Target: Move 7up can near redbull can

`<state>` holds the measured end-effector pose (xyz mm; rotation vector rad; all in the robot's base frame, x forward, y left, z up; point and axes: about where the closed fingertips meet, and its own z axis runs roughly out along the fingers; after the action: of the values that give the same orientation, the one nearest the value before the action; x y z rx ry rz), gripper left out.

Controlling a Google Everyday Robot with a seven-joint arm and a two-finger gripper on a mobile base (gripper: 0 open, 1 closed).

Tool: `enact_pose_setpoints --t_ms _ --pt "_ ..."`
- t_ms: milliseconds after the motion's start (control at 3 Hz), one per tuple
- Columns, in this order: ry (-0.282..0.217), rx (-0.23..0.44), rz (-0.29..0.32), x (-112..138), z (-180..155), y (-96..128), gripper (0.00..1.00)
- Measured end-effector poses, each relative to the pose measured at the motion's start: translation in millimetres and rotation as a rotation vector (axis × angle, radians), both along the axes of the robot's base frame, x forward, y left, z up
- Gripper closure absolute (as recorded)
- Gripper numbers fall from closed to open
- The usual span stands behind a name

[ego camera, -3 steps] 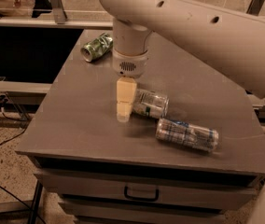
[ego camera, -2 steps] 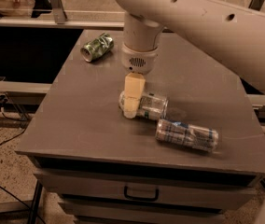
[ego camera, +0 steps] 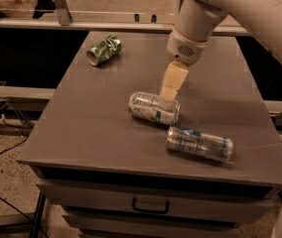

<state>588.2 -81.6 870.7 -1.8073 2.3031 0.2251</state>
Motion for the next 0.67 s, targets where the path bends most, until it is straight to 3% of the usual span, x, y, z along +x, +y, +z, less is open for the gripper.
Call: enact_pose_setpoints --t_ms 333,667 --pt "0.009 0.039 -0.049 21.4 9.1 -26.8 0.0" --pt "-0.056 0.096 -0.135 61.3 32.9 -54.0 0.0"
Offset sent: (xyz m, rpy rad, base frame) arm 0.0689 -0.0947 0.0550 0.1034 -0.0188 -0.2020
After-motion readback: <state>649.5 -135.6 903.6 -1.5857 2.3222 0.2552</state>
